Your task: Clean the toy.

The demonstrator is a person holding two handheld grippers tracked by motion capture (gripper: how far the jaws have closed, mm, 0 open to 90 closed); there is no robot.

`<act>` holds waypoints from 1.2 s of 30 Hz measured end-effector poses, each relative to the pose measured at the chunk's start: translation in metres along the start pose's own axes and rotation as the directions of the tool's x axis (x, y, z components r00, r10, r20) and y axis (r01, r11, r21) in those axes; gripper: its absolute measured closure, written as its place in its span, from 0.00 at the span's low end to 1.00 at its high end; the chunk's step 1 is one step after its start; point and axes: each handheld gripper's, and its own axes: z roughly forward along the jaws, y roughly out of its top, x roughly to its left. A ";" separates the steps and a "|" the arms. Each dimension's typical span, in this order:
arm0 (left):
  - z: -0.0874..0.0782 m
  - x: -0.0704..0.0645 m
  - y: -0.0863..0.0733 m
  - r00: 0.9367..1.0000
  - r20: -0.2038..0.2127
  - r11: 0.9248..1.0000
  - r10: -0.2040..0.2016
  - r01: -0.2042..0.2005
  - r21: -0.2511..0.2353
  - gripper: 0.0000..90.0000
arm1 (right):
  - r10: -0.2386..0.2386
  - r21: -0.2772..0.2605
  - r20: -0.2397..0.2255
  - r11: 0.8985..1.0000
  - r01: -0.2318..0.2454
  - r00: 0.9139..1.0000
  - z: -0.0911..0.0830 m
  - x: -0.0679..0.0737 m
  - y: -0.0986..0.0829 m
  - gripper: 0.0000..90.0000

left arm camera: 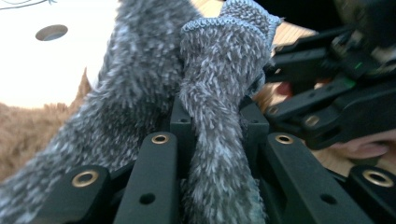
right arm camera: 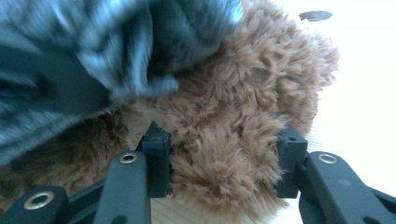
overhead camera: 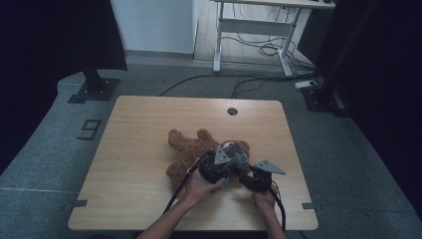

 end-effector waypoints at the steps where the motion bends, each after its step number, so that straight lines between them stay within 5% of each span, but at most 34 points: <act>1: 0.001 0.001 -0.003 1.000 -0.002 1.000 0.000 0.000 0.004 0.81 | 0.000 0.000 0.000 1.000 0.000 1.000 0.000 0.000 0.000 0.58; 10: -0.011 0.011 -0.031 0.999 -0.038 1.000 -0.009 0.009 0.012 0.81 | 0.013 -0.001 -0.012 1.000 -0.013 1.000 0.000 -0.003 -0.001 0.59; 17: -0.040 0.019 -0.060 0.997 -0.071 1.000 -0.010 0.010 -0.001 0.82 | 0.015 -0.001 -0.023 1.000 -0.015 1.000 0.000 -0.004 -0.001 0.59; 25: -0.071 0.038 -0.084 0.990 -0.127 0.998 -0.063 0.060 -0.027 0.82 | 0.026 -0.007 -0.029 1.000 -0.026 0.999 0.000 -0.005 -0.001 0.59; 30: -0.079 0.037 -0.078 0.991 -0.118 0.996 -0.070 0.064 -0.055 0.82 | 0.027 -0.008 -0.029 1.000 -0.027 0.999 0.001 -0.005 -0.001 0.59; 36: -0.067 0.012 -0.038 0.998 -0.059 0.996 0.000 -0.005 -0.086 0.82 | 0.026 -0.012 -0.028 1.000 -0.026 0.999 0.001 -0.005 -0.001 0.60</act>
